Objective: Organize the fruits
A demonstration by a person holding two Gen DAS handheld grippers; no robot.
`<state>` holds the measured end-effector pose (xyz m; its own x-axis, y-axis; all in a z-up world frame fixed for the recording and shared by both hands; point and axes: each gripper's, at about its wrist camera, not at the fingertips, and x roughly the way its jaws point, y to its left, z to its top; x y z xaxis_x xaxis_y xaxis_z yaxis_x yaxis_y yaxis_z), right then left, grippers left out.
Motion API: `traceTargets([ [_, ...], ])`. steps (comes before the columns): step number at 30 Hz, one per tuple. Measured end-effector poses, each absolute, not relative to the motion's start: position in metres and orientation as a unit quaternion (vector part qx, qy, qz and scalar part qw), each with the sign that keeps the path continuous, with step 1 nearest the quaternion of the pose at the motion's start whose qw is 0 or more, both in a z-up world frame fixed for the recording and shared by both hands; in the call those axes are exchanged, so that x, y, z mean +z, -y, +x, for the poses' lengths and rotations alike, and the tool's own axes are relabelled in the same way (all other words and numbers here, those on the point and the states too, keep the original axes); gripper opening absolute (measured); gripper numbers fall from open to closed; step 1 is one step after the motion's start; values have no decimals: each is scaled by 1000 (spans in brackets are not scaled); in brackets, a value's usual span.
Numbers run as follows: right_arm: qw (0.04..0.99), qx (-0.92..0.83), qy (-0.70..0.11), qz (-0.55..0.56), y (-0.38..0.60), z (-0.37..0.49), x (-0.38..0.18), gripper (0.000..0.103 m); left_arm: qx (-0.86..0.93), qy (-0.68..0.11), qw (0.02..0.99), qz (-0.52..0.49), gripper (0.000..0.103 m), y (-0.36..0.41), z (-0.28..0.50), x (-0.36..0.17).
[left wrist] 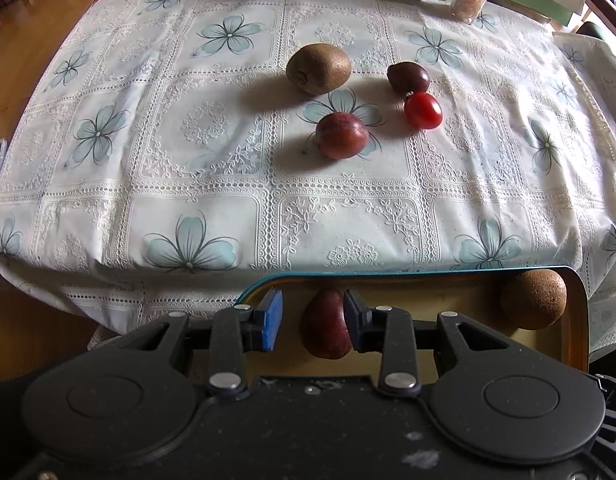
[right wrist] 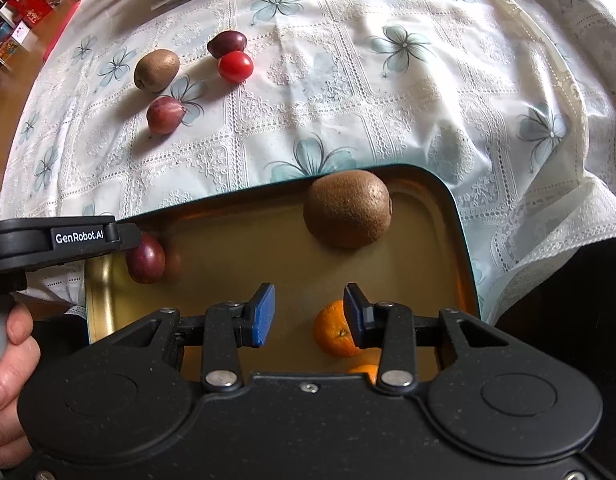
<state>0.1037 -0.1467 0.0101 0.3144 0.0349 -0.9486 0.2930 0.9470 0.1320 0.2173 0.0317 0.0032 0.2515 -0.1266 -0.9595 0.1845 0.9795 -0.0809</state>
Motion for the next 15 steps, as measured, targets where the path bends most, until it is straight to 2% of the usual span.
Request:
traceTargets([
  [15, 796, -60, -587, 136, 142, 131, 12, 47, -89, -614, 784, 12, 36, -33, 225, 3],
])
